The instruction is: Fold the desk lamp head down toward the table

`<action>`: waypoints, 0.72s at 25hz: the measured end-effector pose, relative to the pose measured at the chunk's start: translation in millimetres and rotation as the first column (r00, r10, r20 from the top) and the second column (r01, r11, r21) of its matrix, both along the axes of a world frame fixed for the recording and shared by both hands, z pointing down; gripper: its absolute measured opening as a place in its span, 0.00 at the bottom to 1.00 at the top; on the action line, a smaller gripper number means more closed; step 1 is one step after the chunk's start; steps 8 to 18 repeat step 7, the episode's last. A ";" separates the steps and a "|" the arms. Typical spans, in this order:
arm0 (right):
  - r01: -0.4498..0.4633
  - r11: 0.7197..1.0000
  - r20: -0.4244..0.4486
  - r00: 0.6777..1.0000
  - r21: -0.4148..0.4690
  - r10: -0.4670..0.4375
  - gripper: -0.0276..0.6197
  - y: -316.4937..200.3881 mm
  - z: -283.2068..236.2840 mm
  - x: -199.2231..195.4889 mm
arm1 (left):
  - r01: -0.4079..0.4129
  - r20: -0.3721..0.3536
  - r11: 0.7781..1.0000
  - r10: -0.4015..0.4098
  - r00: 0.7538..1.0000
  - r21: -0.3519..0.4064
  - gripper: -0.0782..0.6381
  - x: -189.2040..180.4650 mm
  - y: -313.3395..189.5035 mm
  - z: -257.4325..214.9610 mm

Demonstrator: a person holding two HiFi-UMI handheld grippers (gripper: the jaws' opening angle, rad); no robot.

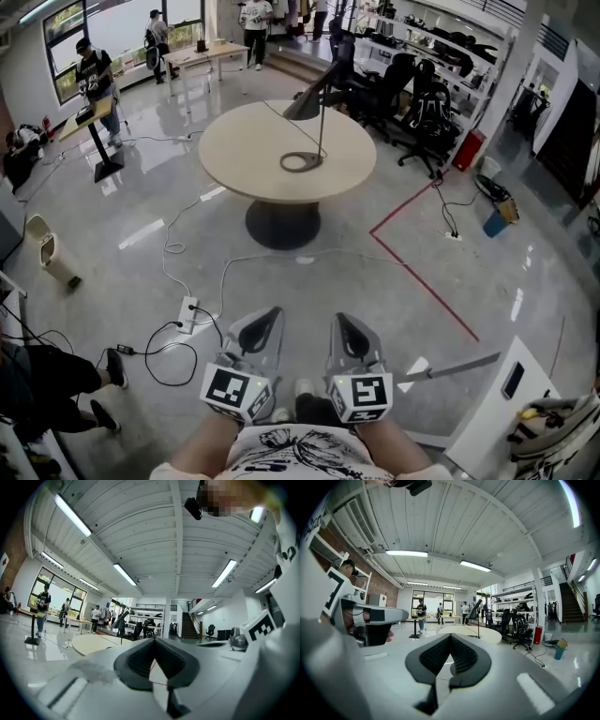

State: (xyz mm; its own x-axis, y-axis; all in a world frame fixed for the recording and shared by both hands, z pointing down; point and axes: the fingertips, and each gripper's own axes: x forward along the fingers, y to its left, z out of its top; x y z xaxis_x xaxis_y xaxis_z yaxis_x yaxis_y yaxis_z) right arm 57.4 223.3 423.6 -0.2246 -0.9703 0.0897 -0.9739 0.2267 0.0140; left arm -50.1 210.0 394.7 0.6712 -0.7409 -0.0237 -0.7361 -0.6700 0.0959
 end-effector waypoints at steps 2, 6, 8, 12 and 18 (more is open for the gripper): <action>0.005 1.000 -0.002 1.000 -0.002 -0.005 0.05 -1.5 0.0 -3.4 | 0.001 0.001 1.000 -0.001 1.000 -0.002 0.12 -2.7 -0.4 -0.3; 0.016 1.000 -0.008 1.000 -0.004 -0.016 0.05 -1.4 0.4 -9.5 | -0.006 0.004 1.000 0.006 1.000 -0.007 0.11 -5.0 1.1 -0.4; 0.019 1.000 -0.010 1.000 -0.005 -0.019 0.05 -1.3 0.7 -11.4 | -0.008 0.005 1.000 0.008 1.000 -0.008 0.12 -5.8 1.5 -0.2; 0.019 1.000 -0.010 1.000 -0.005 -0.019 0.05 -1.3 0.7 -11.4 | -0.008 0.005 1.000 0.008 1.000 -0.008 0.12 -5.8 1.5 -0.2; 0.019 1.000 -0.010 1.000 -0.005 -0.019 0.05 -1.3 0.7 -11.4 | -0.008 0.005 1.000 0.008 1.000 -0.008 0.12 -5.8 1.5 -0.2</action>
